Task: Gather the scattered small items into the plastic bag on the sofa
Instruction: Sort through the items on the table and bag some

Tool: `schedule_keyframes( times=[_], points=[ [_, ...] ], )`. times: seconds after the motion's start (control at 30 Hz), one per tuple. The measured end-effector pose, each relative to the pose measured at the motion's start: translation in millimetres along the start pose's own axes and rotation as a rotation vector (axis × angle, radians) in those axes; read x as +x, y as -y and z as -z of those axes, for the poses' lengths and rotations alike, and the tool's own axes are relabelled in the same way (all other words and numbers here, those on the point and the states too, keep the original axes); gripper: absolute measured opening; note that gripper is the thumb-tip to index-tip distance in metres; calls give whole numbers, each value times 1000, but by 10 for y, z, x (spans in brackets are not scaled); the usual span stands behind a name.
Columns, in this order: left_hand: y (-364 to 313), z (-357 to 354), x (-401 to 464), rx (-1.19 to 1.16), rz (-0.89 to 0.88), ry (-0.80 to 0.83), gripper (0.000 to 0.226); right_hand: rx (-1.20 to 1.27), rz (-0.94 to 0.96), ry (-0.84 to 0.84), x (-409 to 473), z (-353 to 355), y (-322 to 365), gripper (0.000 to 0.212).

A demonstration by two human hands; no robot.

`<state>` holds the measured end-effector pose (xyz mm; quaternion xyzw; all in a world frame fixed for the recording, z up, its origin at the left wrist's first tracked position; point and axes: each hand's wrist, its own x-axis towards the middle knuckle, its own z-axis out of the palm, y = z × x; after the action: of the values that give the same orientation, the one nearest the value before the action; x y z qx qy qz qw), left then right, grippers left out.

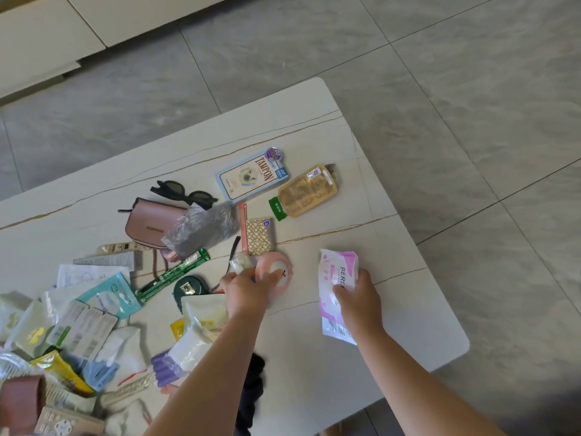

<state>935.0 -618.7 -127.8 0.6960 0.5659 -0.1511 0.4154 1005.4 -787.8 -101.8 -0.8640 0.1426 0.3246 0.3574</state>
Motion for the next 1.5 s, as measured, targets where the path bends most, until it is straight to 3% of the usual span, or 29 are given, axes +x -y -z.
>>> schedule_keyframes(
  times=[0.2,0.33,0.5,0.63,1.07,1.17,1.27,1.5],
  points=[
    [-127,50,-254,-67,24,63,45,241,-55,88,-122,246,56,17],
    [-261,210,-552,-219,69,129,43,500,-134,149,-383,544,204,28],
    [-593,549,-1141,-351,-4,224,31,710,-135,207,-826,1074,327,28],
    [-877,799,-1766,-298,-139,309,29,897,-117,199,-1288,1541,380,34],
    [-1866,908,-3884,-230,-497,684,33,1115,24,-99,-2819,3132,-30,32],
    [-2004,691,-4349,-188,-542,817,30,1194,28,-177,-3098,3525,-301,29],
    [-2099,379,-4790,-108,-569,945,27,1288,-3,-299,-3336,3898,-636,41],
    [-2104,-523,-5821,57,-653,1100,20,1495,-66,-517,-3753,4637,-1575,40]
  ],
)
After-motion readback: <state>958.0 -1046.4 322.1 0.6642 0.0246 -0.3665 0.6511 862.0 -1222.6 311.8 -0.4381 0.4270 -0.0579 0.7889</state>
